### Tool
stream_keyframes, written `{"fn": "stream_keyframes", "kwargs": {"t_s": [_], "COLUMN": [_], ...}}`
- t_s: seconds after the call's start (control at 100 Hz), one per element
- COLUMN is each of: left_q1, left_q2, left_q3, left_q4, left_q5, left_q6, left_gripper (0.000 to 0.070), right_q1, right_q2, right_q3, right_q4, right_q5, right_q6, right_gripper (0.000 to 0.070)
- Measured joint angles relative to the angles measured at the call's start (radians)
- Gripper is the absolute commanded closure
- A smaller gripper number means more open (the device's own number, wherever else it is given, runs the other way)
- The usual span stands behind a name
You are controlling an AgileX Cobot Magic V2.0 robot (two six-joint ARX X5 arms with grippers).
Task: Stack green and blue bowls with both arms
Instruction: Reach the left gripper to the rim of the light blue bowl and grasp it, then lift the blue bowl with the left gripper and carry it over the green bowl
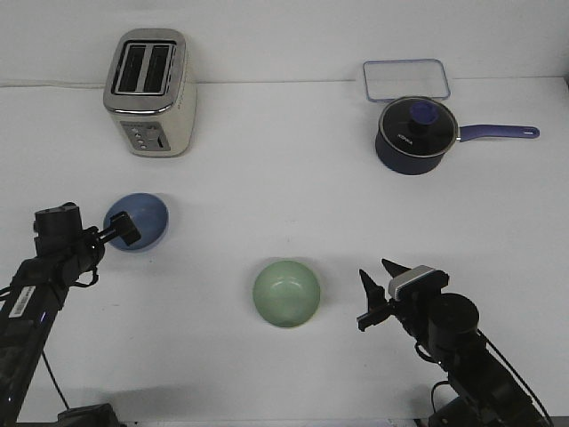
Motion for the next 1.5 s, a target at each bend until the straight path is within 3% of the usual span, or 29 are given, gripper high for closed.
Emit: {"fn": "stream_keyframes", "kwargs": {"t_s": [0.17, 0.25, 0.3, 0.44, 0.71, 1.029, 1.199, 1.419, 1.499], "left_q1": [0.024, 0.027, 0.027, 0.027, 0.028, -0.025, -0.127, -0.356, -0.445], "left_q2": [0.089, 0.123, 0.141, 0.153, 0.153, -0.011, -0.148, -0.211, -0.201], "left_q3": [0.000, 0.000, 0.000, 0.000, 0.001, 0.005, 0.015, 0.015, 0.015], "left_q4": [0.037, 0.048, 0.052, 0.059, 0.079, 0.069, 0.035, -0.027, -0.021], "left_q5": [0.056, 0.072, 0.073, 0.074, 0.097, 0.336, 0.426, 0.434, 0.397], "left_q6": [0.000, 0.000, 0.001, 0.007, 0.012, 0.056, 0.063, 0.066, 0.066], "left_gripper": [0.0058, 0.0139, 0.0244, 0.0700, 0.0686, 0.0686, 0.0686, 0.0686, 0.0686], "right_q1": [0.000, 0.000, 0.000, 0.000, 0.000, 0.000, 0.000, 0.000, 0.000], "right_q2": [0.000, 0.000, 0.000, 0.000, 0.000, 0.000, 0.000, 0.000, 0.000], "right_q3": [0.000, 0.000, 0.000, 0.000, 0.000, 0.000, 0.000, 0.000, 0.000], "right_q4": [0.000, 0.000, 0.000, -0.005, -0.005, -0.005, -0.005, -0.005, -0.005], "right_q5": [0.000, 0.000, 0.000, 0.000, 0.000, 0.000, 0.000, 0.000, 0.000], "right_q6": [-0.001, -0.001, -0.001, -0.001, -0.001, -0.001, -0.001, -0.001, -0.001], "right_gripper": [0.0370, 0.0370, 0.0370, 0.0370, 0.0371, 0.0371, 0.0371, 0.0371, 0.0371]}}
